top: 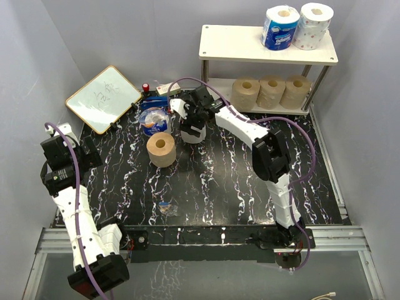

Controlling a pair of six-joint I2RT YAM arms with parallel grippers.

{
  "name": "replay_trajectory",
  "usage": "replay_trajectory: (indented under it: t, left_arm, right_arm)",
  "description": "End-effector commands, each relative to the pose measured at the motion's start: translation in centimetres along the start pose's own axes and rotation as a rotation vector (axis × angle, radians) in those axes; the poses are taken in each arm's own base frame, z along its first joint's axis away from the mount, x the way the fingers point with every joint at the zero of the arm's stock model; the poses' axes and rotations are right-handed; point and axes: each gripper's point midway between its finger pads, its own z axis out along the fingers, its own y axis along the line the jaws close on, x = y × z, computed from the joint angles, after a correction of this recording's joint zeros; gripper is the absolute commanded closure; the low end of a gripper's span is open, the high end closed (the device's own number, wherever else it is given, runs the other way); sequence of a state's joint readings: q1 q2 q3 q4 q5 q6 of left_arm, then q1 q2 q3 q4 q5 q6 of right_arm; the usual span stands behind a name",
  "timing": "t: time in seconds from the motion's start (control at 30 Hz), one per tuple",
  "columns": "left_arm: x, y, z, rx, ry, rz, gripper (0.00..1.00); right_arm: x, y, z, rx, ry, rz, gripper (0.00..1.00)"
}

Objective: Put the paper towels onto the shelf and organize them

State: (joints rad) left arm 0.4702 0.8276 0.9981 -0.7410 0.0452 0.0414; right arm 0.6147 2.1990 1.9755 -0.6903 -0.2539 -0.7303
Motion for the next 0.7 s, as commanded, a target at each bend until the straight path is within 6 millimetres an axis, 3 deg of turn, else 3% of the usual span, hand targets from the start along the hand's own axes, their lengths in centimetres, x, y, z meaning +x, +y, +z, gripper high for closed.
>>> replay_trajectory:
  t: [0.0,0.13,0.33,0.53,0.57,0.67]
  left_arm:
    - [0.0,0.0,0.0,0.006,-0.002,-0.001,0.02]
    - [0.0,0.0,0.0,0.005,-0.002,-0.001,0.02]
    - [0.0,0.0,0.0,0.006,-0.004,-0.001,0.02]
    - [0.0,0.0,-0.1,0.008,-0.006,-0.001,0.02]
    - [0.0,0.0,-0.1,0.008,-0.005,-0.002,0.02]
    - [0.0,-0.1,-0.1,0.010,-0.006,0.001,0.02]
  right_arm:
    - [-0.9,-1.3,0.3,0.015,-0.034,0.012,0.27]
    - [-0.9,-1.5,0.9,0.017,-0.034,0.018,0.36]
    - [-0.8,-1.2,1.1,-0.001,-0.031,0.035,0.69]
    - [0.2,-0.3,0.8,-0.010,-0.007,0.045,0.89]
    - [0.2,-0.4,0.6,-0.004,-0.006,0.046,0.99]
    - [-0.9,-0.9,-1.4,0.017,-0.007,0.045,1.00]
